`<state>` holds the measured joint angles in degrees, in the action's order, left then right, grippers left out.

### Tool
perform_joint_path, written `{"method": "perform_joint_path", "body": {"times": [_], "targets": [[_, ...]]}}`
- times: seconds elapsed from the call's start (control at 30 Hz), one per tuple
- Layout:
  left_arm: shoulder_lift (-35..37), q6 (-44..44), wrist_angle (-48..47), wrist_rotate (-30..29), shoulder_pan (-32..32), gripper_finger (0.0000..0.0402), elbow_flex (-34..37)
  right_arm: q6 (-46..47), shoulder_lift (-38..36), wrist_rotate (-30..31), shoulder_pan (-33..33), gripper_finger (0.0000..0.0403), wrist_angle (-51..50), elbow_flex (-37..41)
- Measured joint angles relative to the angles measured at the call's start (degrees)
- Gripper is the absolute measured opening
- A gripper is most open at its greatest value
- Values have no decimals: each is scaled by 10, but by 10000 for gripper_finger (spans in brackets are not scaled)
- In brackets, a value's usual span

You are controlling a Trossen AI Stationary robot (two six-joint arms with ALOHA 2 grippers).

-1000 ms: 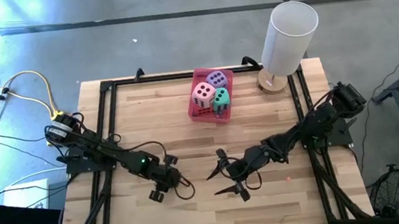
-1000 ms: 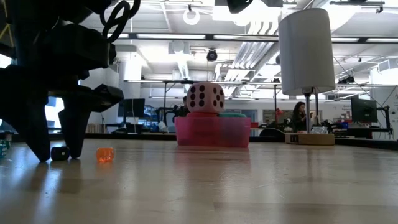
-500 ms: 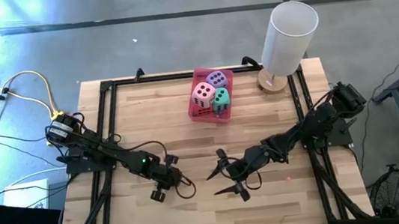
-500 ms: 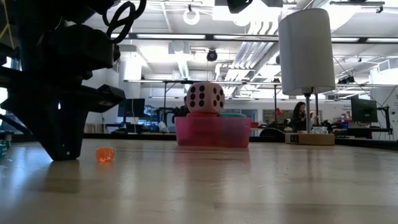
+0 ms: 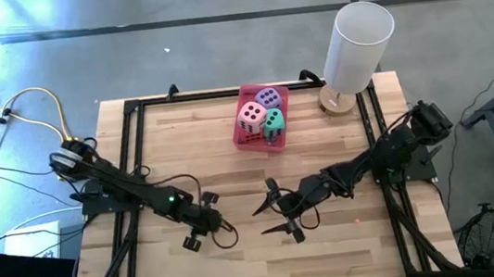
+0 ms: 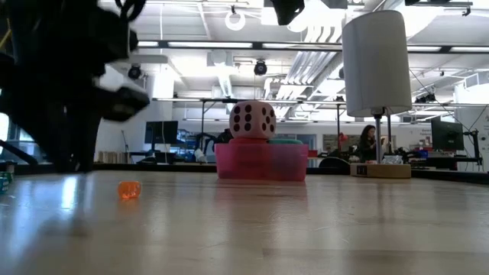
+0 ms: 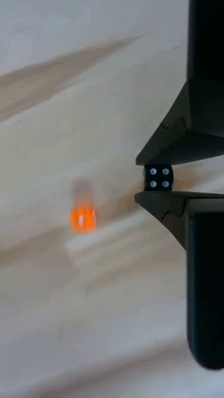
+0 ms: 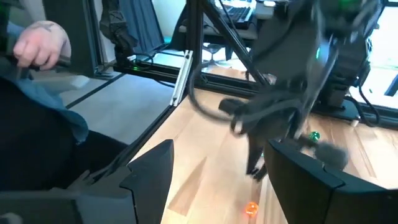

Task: Pick & Place Dice
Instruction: Put the small black dice into the bin

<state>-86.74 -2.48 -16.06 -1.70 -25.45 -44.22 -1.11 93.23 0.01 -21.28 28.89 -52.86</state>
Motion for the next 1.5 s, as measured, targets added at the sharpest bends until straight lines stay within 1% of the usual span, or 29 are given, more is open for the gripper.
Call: {"method": "perform_joint_path", "body": {"times": [0.1, 0.2, 0.27, 0.37, 0.47, 0.53, 0.67, 0.83, 0.9, 1.07, 1.27, 1.37, 1.5], "targets": [[59, 14, -31, -37, 3, 41, -5, 18, 0, 0, 0, 243, 0, 0], [131, 38, -30, -74, 15, 41, -7, 42, 0, -2, -6, 243, 0, 0], [174, 61, -19, -83, 32, 41, -7, 56, 0, -2, -13, 243, 0, 0], [208, 109, 23, -78, 77, 41, -8, 72, 0, -2, -28, 243, -1, 0], [210, 162, 74, -30, 138, 41, -8, 85, 0, 14, -44, 243, -2, 0], [195, 182, 120, 0, 180, 41, -8, 103, 0, 42, -56, 243, -1, 0], [143, 190, 206, 22, 257, 41, -8, 134, 0, 104, -80, 243, -3, 0], [64, 213, 296, 100, 325, 41, -8, 151, 0, 167, -109, 243, -6, 0], [32, 226, 334, 118, 345, 41, -8, 151, 0, 194, -122, 243, -5, 0], [-37, 236, 425, 121, 389, 45, -8, 179, 0, 234, -143, 243, -11, 0], [-109, 236, 536, 111, 417, 96, -8, 210, 0, 256, -154, 243, -21, 0], [-131, 236, 577, 92, 419, 109, -8, 223, 0, 256, -155, 243, -22, 0], [-138, 210, 589, 81, 420, 114, -8, 225, 0, 256, -155, 243, -22, 0]]}}
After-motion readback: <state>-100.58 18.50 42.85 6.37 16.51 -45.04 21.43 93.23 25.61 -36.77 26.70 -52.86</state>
